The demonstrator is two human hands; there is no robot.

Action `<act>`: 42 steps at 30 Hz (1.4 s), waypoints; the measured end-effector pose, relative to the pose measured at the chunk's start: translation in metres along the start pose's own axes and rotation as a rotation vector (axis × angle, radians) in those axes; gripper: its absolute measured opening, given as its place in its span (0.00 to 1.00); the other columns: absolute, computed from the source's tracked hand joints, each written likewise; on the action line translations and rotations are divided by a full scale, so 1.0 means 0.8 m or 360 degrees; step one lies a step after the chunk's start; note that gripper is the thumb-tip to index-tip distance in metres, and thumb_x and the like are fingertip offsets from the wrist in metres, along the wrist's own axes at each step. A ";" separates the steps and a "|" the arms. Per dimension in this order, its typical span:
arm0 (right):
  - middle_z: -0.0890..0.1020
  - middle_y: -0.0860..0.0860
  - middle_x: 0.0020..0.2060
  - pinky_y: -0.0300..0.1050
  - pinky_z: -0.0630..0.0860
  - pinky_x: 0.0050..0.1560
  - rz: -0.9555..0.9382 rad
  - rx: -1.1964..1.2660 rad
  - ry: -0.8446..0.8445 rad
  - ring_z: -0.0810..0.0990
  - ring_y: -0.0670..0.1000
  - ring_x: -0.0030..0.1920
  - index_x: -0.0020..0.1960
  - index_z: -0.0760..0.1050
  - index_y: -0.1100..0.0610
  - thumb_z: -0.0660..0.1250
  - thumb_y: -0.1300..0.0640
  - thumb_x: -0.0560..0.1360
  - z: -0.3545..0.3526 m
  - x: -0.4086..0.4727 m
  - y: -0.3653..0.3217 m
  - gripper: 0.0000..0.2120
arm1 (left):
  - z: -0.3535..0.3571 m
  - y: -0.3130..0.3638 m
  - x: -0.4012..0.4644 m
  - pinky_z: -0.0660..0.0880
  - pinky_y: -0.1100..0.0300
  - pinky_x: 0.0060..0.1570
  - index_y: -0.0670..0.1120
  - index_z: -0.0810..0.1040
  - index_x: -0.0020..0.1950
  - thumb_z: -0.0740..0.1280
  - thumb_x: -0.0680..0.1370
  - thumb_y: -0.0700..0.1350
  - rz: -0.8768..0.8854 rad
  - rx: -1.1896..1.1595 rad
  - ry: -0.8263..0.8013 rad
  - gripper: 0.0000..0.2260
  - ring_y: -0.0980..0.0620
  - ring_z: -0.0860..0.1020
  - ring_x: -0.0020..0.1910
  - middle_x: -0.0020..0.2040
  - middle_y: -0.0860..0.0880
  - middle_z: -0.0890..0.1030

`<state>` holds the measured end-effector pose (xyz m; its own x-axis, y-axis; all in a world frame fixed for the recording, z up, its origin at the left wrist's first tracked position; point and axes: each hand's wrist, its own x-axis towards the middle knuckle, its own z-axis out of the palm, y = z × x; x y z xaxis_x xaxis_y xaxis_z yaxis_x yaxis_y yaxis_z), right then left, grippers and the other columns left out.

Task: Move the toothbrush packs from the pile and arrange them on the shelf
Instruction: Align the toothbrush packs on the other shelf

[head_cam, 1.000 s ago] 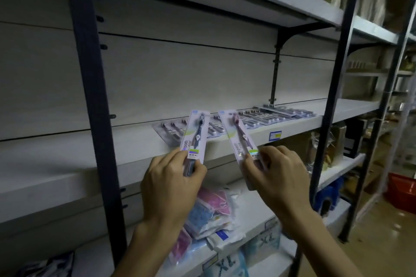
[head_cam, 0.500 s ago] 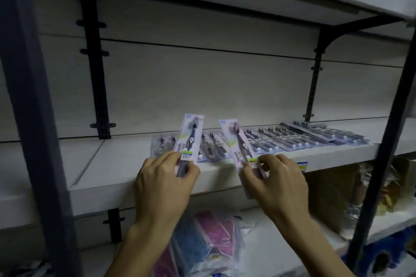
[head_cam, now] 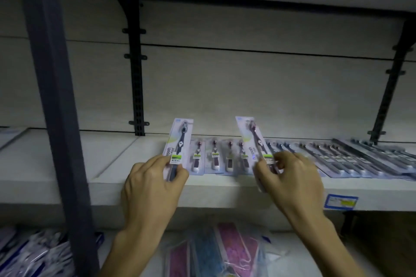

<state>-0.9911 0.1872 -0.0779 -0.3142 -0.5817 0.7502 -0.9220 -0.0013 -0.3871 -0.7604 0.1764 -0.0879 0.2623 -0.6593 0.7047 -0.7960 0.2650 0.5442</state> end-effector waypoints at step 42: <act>0.78 0.51 0.36 0.43 0.62 0.36 -0.0029 -0.0020 -0.0041 0.72 0.53 0.39 0.39 0.77 0.55 0.66 0.43 0.71 -0.013 0.107 0.223 0.15 | 0.189 0.194 -0.004 0.66 0.56 0.46 0.49 0.70 0.36 0.63 0.73 0.55 0.0157 0.0520 -0.0469 0.12 0.47 0.73 0.49 0.42 0.47 0.81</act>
<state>-1.1851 0.1458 -0.0772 -0.2916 -0.6027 0.7428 -0.9304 -0.0017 -0.3667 -0.9673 0.1131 -0.0744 0.0479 -0.8267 0.5605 -0.9524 0.1314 0.2752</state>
